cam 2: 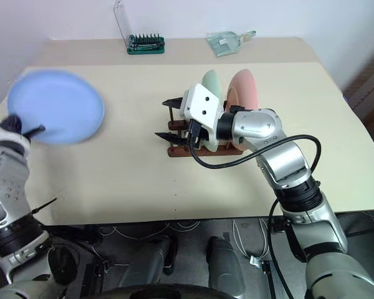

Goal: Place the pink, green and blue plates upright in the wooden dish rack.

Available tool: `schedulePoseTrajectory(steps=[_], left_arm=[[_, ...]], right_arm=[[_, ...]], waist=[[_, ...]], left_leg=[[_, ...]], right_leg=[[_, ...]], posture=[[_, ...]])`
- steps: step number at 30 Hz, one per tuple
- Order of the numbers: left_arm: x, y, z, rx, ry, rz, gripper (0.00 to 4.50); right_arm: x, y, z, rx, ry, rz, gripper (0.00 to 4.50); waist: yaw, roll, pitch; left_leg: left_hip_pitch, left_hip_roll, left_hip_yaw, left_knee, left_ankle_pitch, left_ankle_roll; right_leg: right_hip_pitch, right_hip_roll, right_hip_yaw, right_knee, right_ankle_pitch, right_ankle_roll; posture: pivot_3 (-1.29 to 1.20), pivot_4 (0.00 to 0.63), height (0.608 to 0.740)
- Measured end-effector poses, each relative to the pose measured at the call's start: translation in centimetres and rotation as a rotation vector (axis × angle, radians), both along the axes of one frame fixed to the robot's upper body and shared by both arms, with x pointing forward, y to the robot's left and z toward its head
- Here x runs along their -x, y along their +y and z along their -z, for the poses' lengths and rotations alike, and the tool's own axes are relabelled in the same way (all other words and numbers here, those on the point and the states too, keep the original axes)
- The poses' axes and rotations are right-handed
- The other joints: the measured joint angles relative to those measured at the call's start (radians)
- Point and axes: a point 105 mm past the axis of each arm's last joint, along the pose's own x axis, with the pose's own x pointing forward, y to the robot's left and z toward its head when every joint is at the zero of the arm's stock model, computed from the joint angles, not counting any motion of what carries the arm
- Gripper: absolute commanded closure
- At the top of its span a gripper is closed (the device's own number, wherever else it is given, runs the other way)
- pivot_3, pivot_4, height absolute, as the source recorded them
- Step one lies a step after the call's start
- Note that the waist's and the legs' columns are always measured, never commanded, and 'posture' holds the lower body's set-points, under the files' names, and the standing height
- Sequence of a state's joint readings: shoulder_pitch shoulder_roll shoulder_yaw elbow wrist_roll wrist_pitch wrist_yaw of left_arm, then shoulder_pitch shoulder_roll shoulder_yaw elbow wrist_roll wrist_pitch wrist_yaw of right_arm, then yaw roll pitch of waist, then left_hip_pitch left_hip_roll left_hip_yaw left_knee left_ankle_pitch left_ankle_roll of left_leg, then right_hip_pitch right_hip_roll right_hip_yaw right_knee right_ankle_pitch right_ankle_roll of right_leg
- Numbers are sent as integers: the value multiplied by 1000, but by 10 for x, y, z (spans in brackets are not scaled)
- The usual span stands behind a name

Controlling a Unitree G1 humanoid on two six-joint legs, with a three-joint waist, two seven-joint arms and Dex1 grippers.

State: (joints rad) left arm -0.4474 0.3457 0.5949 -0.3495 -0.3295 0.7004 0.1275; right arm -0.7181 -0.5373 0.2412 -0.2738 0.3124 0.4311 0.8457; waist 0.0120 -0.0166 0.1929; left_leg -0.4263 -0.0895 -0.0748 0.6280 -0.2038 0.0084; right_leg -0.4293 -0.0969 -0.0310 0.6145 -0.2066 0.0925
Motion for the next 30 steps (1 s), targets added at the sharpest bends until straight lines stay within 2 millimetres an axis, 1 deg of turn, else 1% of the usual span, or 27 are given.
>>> schedulePoseTrajectory(steps=[1, 4, 7, 8, 12, 15, 18, 20, 23, 25, 27, 30], left_arm=[[-4, -11, -13, -38, -34, 24, 4442], [-13, -47, -39, -125, -96, 104, 4442], [-17, -76, -52, -177, -132, 166, 4500], [-18, -83, -55, -189, -140, 174, 4500], [-18, -108, -68, -231, -181, 216, 4500], [-16, -119, -75, -244, -205, 234, 4500], [-16, -124, -74, -245, -196, 249, 4500], [-17, -130, -73, -232, -190, 263, 4500], [-15, -145, -80, -224, -210, 303, 4500], [-13, -150, -83, -221, -223, 316, 4500], [-11, -153, -86, -211, -228, 323, 4500], [-6, -159, -89, -200, -238, 343, 4500]], right_arm=[[-1, -1, -1, -3, -6, 11, 969], [-3, 3, -7, -20, -34, 22, 969], [-7, 6, -17, -26, -89, 43, 160], [-10, 6, -20, -20, -115, 60, 71], [-20, 7, -28, 33, -251, 119, 71], [-22, 11, -29, 76, -331, 124, 71], [-24, 14, -26, 92, -365, 124, 71], [-25, 22, -29, 93, -406, 121, 71], [-21, 37, -33, 111, -477, 84, 71], [-22, 41, -29, 127, -494, 79, 71], [-26, 42, -24, 152, -506, 93, 71], [-31, 42, -23, 164, -534, 119, 71]], waist=[[0, 0, 0], [0, 0, 0], [-2, 0, 0], [-1, 0, 0], [-1, 0, 0], [-2, 0, 0], [-2, 0, 0], [-2, 0, 0], [-1, 0, 0], [-1, 0, 0], [-1, 0, 0], [-1, 0, 0]], left_leg=[[0, 0, 0, 0, 0, 0], [0, 0, 0, 0, 0, 0], [0, 0, 1, 0, 0, 0], [0, 0, 1, 0, 0, 0], [0, 0, 1, 0, 1, 0], [0, 0, 1, 0, 1, 0], [0, 0, 1, 0, 2, 1], [0, 0, 1, 1, 2, 1], [0, 0, 0, 0, 3, 1], [0, 0, 0, 0, 3, 1], [0, 0, 0, 1, 3, 1], [0, 0, 0, 1, 3, 1]], right_leg=[[0, 0, 0, 0, 0, 0], [0, 1, 0, 0, 0, 0], [0, 1, 0, 1, 0, 0], [0, 1, 0, 1, 0, 0], [0, 2, 0, 1, 0, 1], [0, 2, 0, 1, 0, 1], [0, 2, 0, 2, 0, 1], [0, 2, 0, 2, 0, 1], [0, 3, 0, 2, 0, 1], [0, 3, 0, 2, 0, 1], [0, 3, 0, 2, 0, 1], [0, 3, 0, 2, 1, 1]], posture=[[0, 150, 740], [0, 150, 740], [0, 150, 740], [0, 150, 740], [0, 150, 740], [0, 150, 740], [0, 150, 740], [0, 150, 740], [0, 150, 740], [0, 150, 740], [0, 150, 740], [0, 150, 740]])
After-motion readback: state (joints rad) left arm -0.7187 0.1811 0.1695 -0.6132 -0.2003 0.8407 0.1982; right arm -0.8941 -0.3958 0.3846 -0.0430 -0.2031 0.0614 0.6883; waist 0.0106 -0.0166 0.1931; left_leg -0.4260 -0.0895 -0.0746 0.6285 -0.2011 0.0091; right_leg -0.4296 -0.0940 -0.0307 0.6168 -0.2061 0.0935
